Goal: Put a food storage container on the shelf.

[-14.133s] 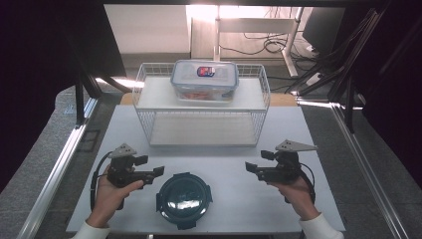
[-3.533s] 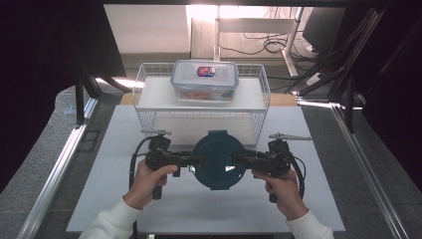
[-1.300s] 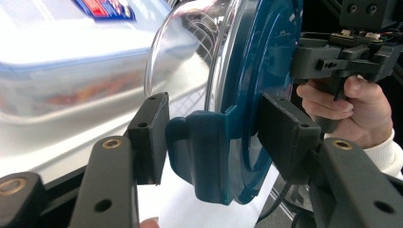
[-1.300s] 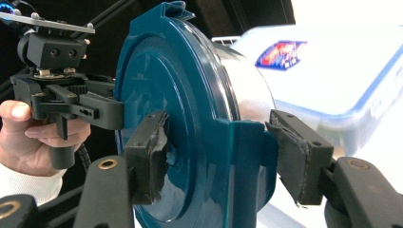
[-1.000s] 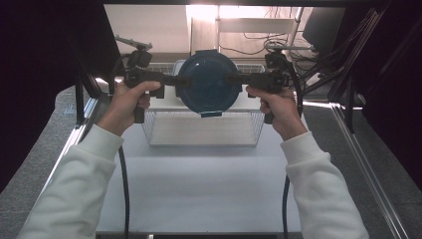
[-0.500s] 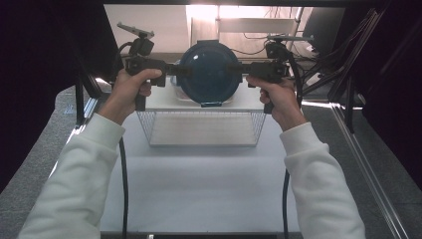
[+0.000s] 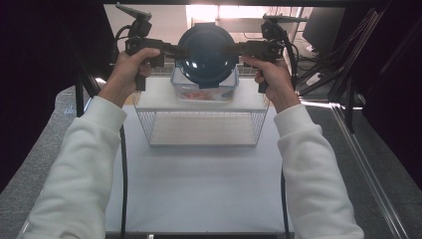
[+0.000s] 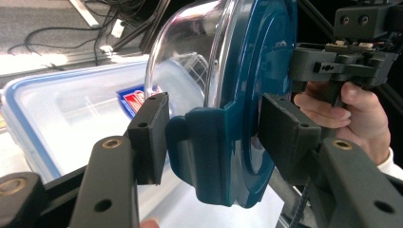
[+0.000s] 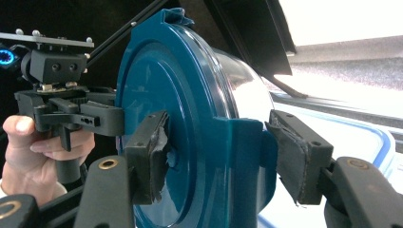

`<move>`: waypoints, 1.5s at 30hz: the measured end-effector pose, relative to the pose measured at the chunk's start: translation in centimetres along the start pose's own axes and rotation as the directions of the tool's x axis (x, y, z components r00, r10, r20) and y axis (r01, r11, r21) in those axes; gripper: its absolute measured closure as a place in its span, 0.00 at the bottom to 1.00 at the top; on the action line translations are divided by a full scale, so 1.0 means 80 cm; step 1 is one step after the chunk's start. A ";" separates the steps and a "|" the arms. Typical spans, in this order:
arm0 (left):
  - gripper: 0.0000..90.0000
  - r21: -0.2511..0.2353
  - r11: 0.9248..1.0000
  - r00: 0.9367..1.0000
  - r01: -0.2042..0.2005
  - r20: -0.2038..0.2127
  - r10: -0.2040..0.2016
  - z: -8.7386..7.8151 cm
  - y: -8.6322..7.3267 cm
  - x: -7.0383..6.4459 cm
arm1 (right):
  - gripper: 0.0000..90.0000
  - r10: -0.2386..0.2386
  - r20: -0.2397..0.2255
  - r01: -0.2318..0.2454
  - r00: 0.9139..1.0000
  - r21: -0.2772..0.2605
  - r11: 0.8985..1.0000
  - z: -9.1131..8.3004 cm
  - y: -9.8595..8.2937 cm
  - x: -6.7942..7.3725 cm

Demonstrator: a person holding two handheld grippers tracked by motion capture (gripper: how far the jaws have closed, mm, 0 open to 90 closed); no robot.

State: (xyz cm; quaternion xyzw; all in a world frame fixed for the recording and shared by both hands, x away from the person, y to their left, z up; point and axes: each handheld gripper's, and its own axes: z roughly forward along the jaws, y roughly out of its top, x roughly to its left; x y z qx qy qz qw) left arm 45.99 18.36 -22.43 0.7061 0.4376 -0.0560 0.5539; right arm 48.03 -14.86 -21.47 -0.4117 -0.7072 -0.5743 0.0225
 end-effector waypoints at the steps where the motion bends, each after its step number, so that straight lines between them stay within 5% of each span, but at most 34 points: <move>1: 0.50 0.001 1.000 1.000 0.009 0.004 -0.009 0.002 0.001 0.006 | 0.45 0.003 0.002 -0.003 1.000 0.002 1.000 0.003 0.001 -0.002; 7: 0.49 0.039 0.998 0.999 0.054 -0.004 -0.054 0.018 0.004 0.032 | 0.45 0.040 0.022 -0.040 0.999 0.033 0.999 0.023 0.002 -0.021; 13: 0.49 0.008 0.996 0.996 0.091 0.018 -0.091 0.024 0.006 0.043 | 0.45 0.092 0.010 -0.092 0.996 0.005 0.996 0.030 0.001 -0.039; 24: 0.46 -0.020 0.980 0.979 0.200 0.055 -0.199 0.039 0.002 0.068 | 0.46 0.239 -0.003 -0.239 0.971 0.001 0.971 0.045 -0.001 -0.068; 33: 0.44 -0.056 0.969 0.969 0.239 0.082 -0.234 0.045 -0.004 0.079 | 0.46 0.284 0.008 -0.284 0.959 -0.010 0.959 0.050 -0.004 -0.074; 38: 0.44 -0.069 0.970 0.970 0.231 0.093 -0.225 0.046 -0.007 0.080 | 0.45 0.281 0.004 -0.281 0.960 -0.023 0.959 0.050 -0.006 -0.075; 41: 0.41 -0.076 0.975 0.977 0.208 0.071 -0.203 0.047 -0.007 0.077 | 0.44 0.269 0.012 -0.268 0.963 -0.029 0.963 0.051 -0.006 -0.074; 45: 0.28 -0.078 0.976 0.977 0.202 0.080 -0.196 0.048 -0.007 0.076 | 0.26 0.200 0.042 -0.198 0.979 -0.053 0.979 0.051 -0.005 -0.068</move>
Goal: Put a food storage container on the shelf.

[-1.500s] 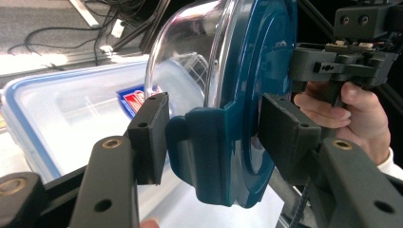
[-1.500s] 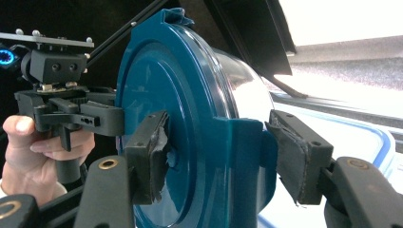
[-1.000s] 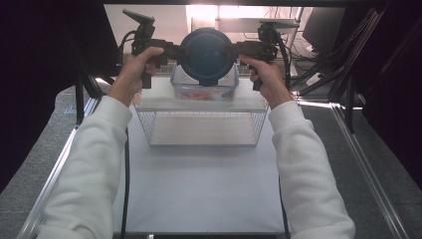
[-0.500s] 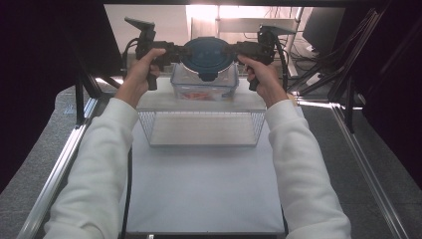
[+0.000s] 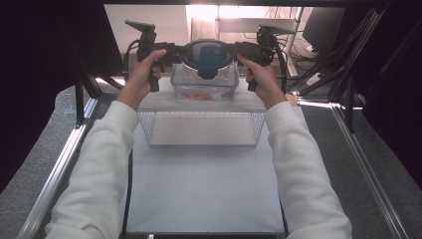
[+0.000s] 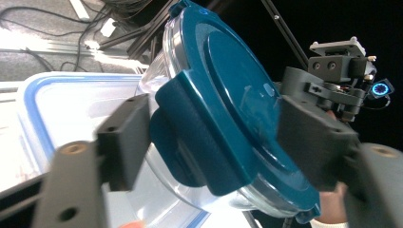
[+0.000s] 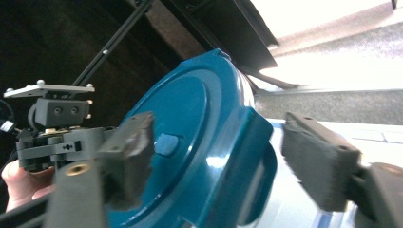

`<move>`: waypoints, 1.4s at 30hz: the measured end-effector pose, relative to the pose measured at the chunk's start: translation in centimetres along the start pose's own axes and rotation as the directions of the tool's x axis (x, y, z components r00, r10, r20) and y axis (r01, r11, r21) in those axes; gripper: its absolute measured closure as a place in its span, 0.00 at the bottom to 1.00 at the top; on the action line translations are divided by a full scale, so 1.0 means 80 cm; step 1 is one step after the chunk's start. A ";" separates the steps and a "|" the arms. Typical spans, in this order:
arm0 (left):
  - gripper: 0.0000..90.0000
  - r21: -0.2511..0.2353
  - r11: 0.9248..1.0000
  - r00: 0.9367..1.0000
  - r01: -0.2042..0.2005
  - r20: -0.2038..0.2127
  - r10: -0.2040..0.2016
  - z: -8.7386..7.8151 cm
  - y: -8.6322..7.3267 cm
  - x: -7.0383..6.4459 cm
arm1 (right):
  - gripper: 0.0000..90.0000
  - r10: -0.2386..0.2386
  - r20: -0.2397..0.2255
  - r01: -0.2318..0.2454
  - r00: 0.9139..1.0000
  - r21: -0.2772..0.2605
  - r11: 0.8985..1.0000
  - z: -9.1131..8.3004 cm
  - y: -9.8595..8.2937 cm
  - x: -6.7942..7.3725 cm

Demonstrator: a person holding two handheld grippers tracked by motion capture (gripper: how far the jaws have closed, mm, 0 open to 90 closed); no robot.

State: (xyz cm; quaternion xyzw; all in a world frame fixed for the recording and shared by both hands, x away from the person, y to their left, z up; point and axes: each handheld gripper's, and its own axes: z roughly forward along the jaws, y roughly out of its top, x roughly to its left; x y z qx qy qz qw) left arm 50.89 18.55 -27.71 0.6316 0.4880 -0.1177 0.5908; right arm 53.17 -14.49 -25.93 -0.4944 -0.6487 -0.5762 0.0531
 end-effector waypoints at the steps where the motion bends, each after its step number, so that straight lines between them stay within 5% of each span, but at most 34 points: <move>1: 0.25 -0.004 1.000 1.000 -0.006 -0.009 0.006 -0.001 0.000 0.000 | 0.24 -0.001 -0.010 0.001 1.000 -0.007 1.000 -0.001 0.000 0.000; 5: 0.16 -0.025 0.999 1.000 -0.020 -0.021 0.020 -0.007 -0.002 -0.002 | 0.19 -0.016 -0.006 0.015 1.000 -0.035 0.999 -0.010 0.000 0.001; 9: 0.15 -0.044 0.996 0.996 -0.075 -0.061 0.072 -0.020 -0.008 -0.012 | 0.18 -0.065 0.024 0.066 0.998 -0.047 0.997 -0.025 -0.001 0.004; 12: 0.16 -0.066 0.987 0.981 -0.146 -0.137 0.136 -0.034 -0.025 -0.026 | 0.18 -0.156 0.063 0.159 0.986 -0.045 0.986 -0.043 -0.009 0.010; 15: 0.18 -0.068 0.977 0.968 -0.203 -0.164 0.190 -0.045 -0.041 -0.036 | 0.19 -0.204 0.058 0.206 0.977 -0.035 0.978 -0.064 -0.019 0.012; 18: 0.18 -0.051 0.962 0.944 -0.268 -0.211 0.252 -0.061 -0.065 -0.048 | 0.20 -0.236 0.053 0.238 0.970 -0.032 0.971 -0.083 -0.033 0.012; 21: 0.19 -0.057 0.947 0.924 -0.315 -0.244 0.293 -0.079 -0.090 -0.059 | 0.21 -0.289 0.056 0.291 0.956 -0.025 0.956 -0.104 -0.054 0.013; 25: 0.20 -0.014 0.938 0.905 -0.346 -0.267 0.331 -0.089 -0.129 -0.062 | 0.21 -0.362 0.083 0.363 0.929 0.005 0.932 -0.125 -0.085 0.013; 31: 0.20 0.021 0.934 0.905 -0.356 -0.241 0.350 -0.099 -0.197 -0.057 | 0.21 -0.442 0.130 0.441 0.888 0.035 0.897 -0.153 -0.143 0.002; 32: 0.20 0.035 0.931 0.900 -0.364 -0.245 0.361 -0.100 -0.209 -0.056 | 0.22 -0.449 0.134 0.448 0.884 0.038 0.893 -0.157 -0.153 -0.002; 33: 0.20 0.046 0.927 0.893 -0.373 -0.253 0.372 -0.100 -0.218 -0.056 | 0.22 -0.453 0.138 0.452 0.881 0.043 0.891 -0.161 -0.164 -0.006; 36: 0.20 0.091 0.910 0.860 -0.404 -0.302 0.412 -0.098 -0.256 -0.049 | 0.22 -0.458 0.146 0.454 0.877 0.058 0.889 -0.172 -0.190 -0.016; 38: 0.20 0.117 0.904 0.845 -0.410 -0.325 0.426 -0.095 -0.280 -0.042 | 0.22 -0.458 0.149 0.454 0.876 0.061 0.889 -0.179 -0.210 -0.024; 42: 0.20 0.150 0.906 0.838 -0.396 -0.344 0.424 -0.090 -0.314 -0.026 | 0.22 -0.459 0.154 0.453 0.875 0.075 0.889 -0.186 -0.243 -0.038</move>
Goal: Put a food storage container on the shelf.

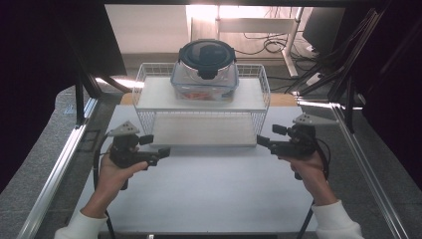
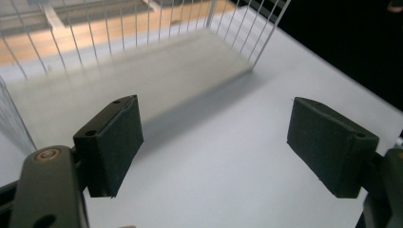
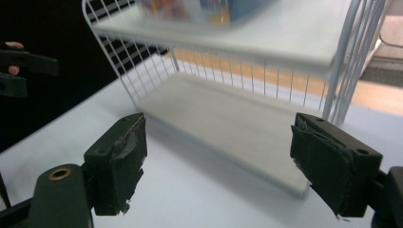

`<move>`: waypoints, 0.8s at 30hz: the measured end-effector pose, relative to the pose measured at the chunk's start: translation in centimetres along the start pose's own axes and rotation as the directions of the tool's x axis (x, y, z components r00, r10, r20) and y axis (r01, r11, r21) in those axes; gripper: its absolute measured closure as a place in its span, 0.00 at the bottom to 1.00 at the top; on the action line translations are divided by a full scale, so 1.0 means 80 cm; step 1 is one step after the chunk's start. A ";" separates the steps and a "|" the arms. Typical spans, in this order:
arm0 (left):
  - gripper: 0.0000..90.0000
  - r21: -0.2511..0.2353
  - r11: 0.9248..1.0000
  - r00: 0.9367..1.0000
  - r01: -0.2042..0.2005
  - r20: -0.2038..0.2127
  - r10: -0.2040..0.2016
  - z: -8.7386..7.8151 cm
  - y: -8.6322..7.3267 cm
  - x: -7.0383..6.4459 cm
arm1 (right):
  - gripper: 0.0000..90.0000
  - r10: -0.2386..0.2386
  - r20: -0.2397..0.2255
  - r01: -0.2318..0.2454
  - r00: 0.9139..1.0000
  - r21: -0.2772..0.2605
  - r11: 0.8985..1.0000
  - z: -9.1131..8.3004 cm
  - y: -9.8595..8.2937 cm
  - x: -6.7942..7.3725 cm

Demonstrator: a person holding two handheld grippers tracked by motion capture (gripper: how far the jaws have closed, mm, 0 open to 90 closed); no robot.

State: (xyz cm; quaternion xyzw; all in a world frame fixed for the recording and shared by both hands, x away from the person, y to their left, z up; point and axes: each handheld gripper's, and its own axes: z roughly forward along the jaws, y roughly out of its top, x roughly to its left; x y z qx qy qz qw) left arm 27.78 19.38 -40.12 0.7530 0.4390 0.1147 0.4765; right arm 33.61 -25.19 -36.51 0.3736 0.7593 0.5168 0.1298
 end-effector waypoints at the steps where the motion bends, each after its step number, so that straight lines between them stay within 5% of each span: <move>1: 0.20 0.006 1.000 1.000 0.006 -0.003 -0.006 0.002 -0.007 0.000 | 0.22 -0.004 0.005 0.004 1.000 0.007 1.000 0.000 -0.009 0.001; 8: 0.21 0.067 0.997 0.999 0.026 -0.027 -0.024 0.022 -0.062 0.002 | 0.22 0.012 0.028 -0.014 1.000 0.078 0.997 0.006 -0.068 0.001; 10: 0.22 0.056 0.998 0.998 0.035 -0.060 -0.031 0.024 -0.076 -0.001 | 0.22 0.016 0.035 -0.020 0.999 0.107 0.994 0.011 -0.088 0.000; 15: 0.23 0.103 0.994 0.998 0.033 -0.057 -0.027 0.032 -0.100 -0.002 | 0.22 0.016 0.047 -0.025 0.999 0.192 0.981 0.025 -0.135 -0.003; 19: 0.23 0.128 0.992 0.997 0.021 -0.080 -0.011 0.036 -0.111 -0.002 | 0.22 0.018 0.044 -0.027 0.999 0.195 0.981 0.030 -0.137 0.000; 24: 0.24 0.074 0.997 0.996 0.031 -0.082 -0.025 0.027 -0.109 -0.001 | 0.22 -0.009 0.052 0.000 0.999 0.177 0.984 0.026 -0.133 0.003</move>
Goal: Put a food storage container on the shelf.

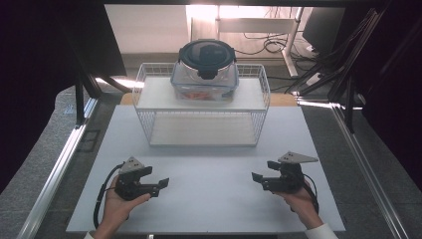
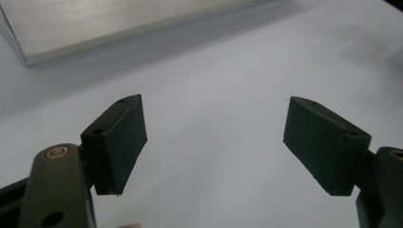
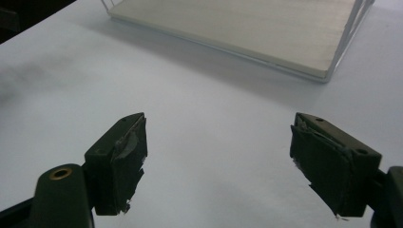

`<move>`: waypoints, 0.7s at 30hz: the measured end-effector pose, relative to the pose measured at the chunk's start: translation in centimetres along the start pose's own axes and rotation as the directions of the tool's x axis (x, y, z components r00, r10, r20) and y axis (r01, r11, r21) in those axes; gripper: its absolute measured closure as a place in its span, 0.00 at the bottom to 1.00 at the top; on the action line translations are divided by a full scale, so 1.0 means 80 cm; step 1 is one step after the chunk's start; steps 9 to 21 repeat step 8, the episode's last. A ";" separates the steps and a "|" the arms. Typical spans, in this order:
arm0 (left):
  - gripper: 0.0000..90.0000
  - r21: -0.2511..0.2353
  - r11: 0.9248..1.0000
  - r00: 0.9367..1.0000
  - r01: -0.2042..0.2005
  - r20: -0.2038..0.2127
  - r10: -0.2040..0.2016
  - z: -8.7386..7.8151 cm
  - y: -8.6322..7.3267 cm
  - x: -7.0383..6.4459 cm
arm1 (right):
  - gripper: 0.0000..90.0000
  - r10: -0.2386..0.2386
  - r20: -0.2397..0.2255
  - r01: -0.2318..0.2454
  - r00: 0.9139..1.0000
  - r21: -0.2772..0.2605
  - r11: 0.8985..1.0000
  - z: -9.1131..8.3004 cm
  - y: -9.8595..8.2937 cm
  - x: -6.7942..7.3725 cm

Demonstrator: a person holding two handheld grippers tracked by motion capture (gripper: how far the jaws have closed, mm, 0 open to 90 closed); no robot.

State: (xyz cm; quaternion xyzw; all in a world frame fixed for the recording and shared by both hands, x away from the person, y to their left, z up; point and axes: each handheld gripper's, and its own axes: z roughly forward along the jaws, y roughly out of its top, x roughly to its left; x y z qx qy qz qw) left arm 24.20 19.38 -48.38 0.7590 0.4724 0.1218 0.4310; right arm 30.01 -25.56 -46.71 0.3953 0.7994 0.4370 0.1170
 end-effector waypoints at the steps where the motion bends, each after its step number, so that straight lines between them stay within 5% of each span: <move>1: 0.24 -0.001 1.000 1.000 0.001 -0.004 -0.001 0.000 0.000 0.001 | 0.22 0.000 0.003 0.000 1.000 -0.008 1.000 -0.002 0.000 -0.001; 8: 0.23 0.026 0.999 0.999 -0.024 -0.045 0.025 0.010 -0.002 0.005 | 0.21 0.013 0.022 -0.013 1.000 -0.018 1.000 -0.007 -0.001 -0.007; 21: 0.23 0.026 0.999 0.999 -0.024 -0.045 0.025 0.010 -0.002 0.005 | 0.21 0.013 0.022 -0.013 1.000 -0.018 1.000 -0.007 -0.001 -0.007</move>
